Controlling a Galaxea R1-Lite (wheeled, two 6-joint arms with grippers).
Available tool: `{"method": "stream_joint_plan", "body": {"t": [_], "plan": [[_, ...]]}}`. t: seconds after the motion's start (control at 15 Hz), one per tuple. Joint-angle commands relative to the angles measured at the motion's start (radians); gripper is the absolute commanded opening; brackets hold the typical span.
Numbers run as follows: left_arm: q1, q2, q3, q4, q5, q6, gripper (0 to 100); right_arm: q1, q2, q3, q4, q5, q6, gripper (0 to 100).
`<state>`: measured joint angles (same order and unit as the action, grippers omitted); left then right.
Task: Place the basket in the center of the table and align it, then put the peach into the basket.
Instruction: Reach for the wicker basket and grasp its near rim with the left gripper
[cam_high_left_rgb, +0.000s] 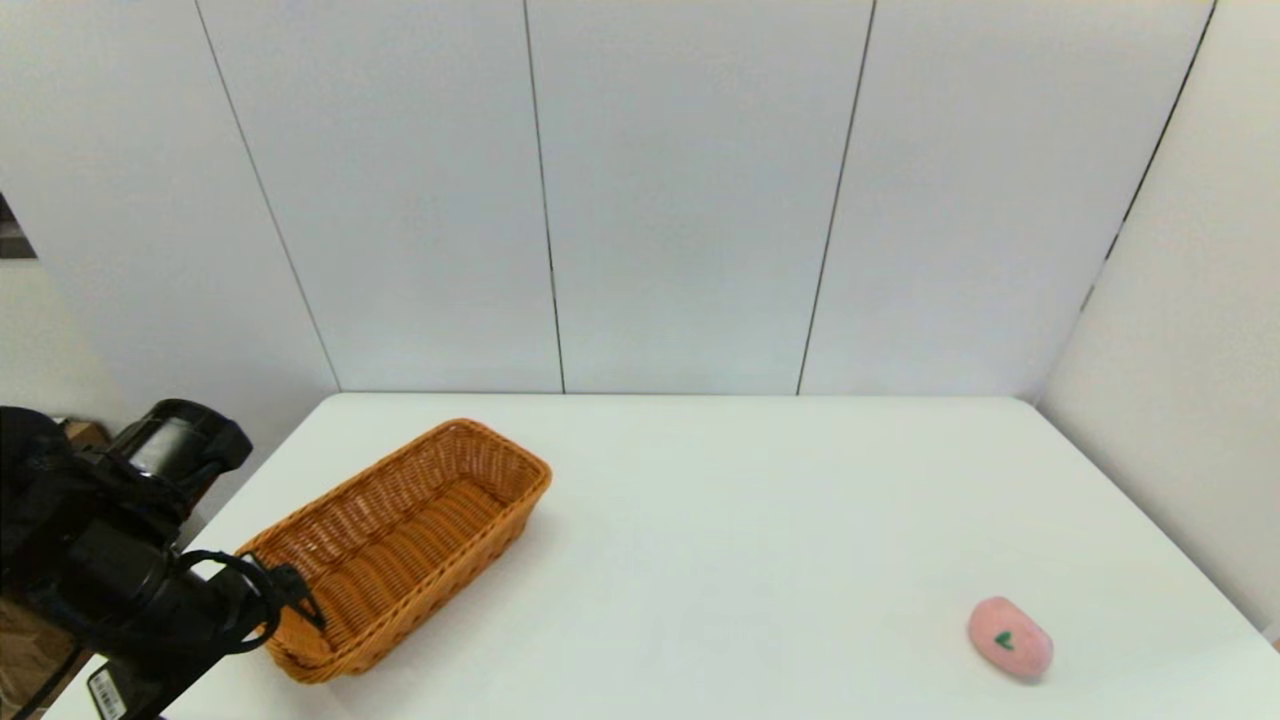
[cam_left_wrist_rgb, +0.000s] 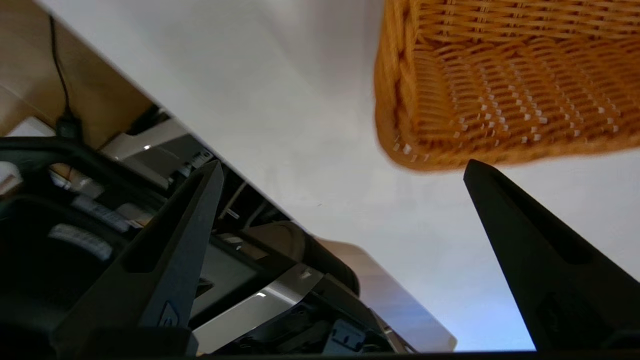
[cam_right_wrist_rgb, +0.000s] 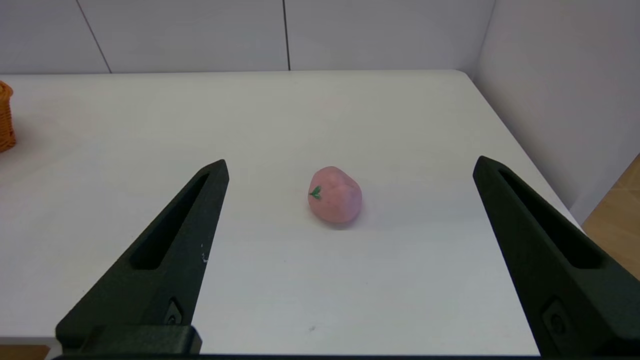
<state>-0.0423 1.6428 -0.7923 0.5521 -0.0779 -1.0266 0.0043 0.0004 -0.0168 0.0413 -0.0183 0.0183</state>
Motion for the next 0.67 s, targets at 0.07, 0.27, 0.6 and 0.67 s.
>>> {"method": "stream_joint_plan", "body": {"t": [0.07, 0.27, 0.6, 0.67], "plan": [[0.045, 0.183, -0.021, -0.107, -0.011, -0.04, 100, 0.0, -0.002, 0.0, 0.0, 0.0, -0.003, 100], [0.104, 0.246, -0.045, -0.147, -0.022, -0.041, 100, 0.0, -0.002, 0.0, 0.0, 0.0, -0.003, 100], [0.162, 0.293, -0.059, -0.253, -0.045, -0.036, 100, 0.0, -0.002, 0.0, 0.0, 0.0, -0.003, 100], [0.162, 0.296, -0.062, -0.273, -0.063, -0.035, 100, 0.0, -0.002, 0.0, 0.0, 0.0, 0.0, 100]]}}
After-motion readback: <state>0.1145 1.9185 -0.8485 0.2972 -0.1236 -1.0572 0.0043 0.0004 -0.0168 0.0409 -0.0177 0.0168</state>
